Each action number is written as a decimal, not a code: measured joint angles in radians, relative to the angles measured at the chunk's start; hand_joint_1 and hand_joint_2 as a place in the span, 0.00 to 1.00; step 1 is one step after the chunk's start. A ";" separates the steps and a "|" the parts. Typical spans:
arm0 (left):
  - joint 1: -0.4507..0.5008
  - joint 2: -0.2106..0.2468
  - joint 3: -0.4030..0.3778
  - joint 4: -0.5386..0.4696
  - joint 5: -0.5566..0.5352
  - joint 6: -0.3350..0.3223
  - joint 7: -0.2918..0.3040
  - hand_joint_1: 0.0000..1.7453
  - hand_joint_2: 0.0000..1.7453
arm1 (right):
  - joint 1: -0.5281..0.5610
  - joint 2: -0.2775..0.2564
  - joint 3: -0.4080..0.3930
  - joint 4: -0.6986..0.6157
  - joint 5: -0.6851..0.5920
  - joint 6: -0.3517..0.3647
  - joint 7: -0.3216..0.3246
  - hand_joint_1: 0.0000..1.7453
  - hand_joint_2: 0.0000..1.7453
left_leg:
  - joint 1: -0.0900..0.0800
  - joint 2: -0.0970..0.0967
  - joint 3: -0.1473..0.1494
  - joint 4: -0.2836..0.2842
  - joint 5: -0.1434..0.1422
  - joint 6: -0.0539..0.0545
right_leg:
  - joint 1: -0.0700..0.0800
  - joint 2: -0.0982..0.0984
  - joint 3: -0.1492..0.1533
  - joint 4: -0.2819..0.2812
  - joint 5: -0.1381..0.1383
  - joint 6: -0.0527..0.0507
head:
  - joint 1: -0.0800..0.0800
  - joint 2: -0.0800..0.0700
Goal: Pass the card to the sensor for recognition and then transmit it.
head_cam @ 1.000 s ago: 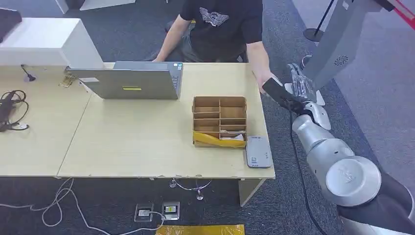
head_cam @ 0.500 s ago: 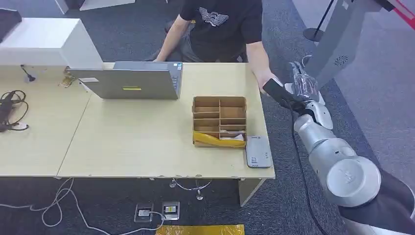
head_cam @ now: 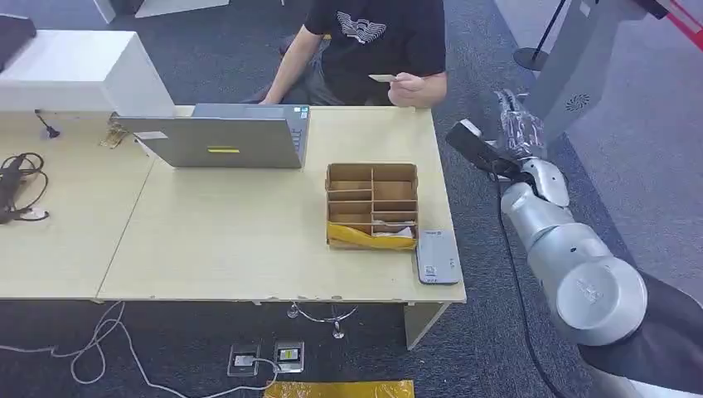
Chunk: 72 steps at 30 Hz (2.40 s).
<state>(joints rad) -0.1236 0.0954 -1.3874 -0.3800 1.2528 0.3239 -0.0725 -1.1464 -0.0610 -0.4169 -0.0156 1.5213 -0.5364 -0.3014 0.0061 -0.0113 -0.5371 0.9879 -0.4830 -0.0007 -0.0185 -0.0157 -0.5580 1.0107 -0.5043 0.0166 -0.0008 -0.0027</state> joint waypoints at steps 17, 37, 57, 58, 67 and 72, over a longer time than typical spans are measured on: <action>0.000 -0.008 0.000 0.013 -0.009 0.009 -0.014 0.00 0.00 | -0.093 0.002 0.554 -0.013 0.000 -0.009 0.343 0.00 1.00 | 0.000 0.000 0.000 0.000 0.000 0.000 | 0.000 0.000 0.000 0.000 0.000 0.000 | 0.000 0.000; 0.002 -0.037 0.019 0.042 0.047 0.034 -0.020 0.00 0.00 | -0.170 0.089 0.840 -0.016 -0.003 0.077 0.254 0.00 1.00 | 0.000 0.001 0.000 0.000 0.000 0.000 | 0.000 0.000 0.000 0.000 0.000 0.000 | 0.000 0.000; 0.004 -0.058 0.052 0.075 0.056 0.041 -0.032 0.00 0.00 | -0.095 0.074 0.485 -0.016 -0.002 0.071 0.049 0.00 1.00 | 0.000 0.003 0.000 0.000 0.000 0.000 | 0.000 0.002 -0.002 0.000 0.000 -0.001 | 0.000 0.000; 0.005 -0.058 0.053 0.077 0.056 0.040 -0.032 0.00 0.00 | -0.092 0.074 0.473 -0.016 -0.002 0.069 0.050 0.00 1.00 | 0.000 0.003 0.000 0.000 0.000 0.000 | 0.000 0.002 -0.002 0.000 0.000 -0.001 | 0.000 0.000; 0.005 -0.066 0.057 0.083 0.049 0.035 -0.032 0.00 0.00 | -0.076 0.069 0.436 -0.016 -0.002 0.041 0.087 1.00 1.00 | 0.000 0.003 0.000 0.000 0.000 0.000 | 0.000 0.003 -0.002 0.000 0.000 -0.001 | 0.000 0.000; 0.005 -0.066 0.057 0.085 0.031 0.033 -0.031 0.00 0.00 | -0.065 0.061 0.433 -0.016 -0.002 0.021 0.122 1.00 1.00 | 0.000 0.003 0.000 0.000 0.000 0.000 | 0.000 0.002 -0.002 0.000 0.000 0.000 | 0.000 0.000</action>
<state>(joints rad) -0.1187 0.0294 -1.3302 -0.2945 1.2840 0.3567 -0.1038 -1.2109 -0.0004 0.0164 -0.0320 1.5198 -0.5154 -0.1797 0.0063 -0.0085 -0.5375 0.9882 -0.4830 -0.0009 -0.0183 -0.0132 -0.5597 1.0106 -0.5039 0.0161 -0.0011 -0.0027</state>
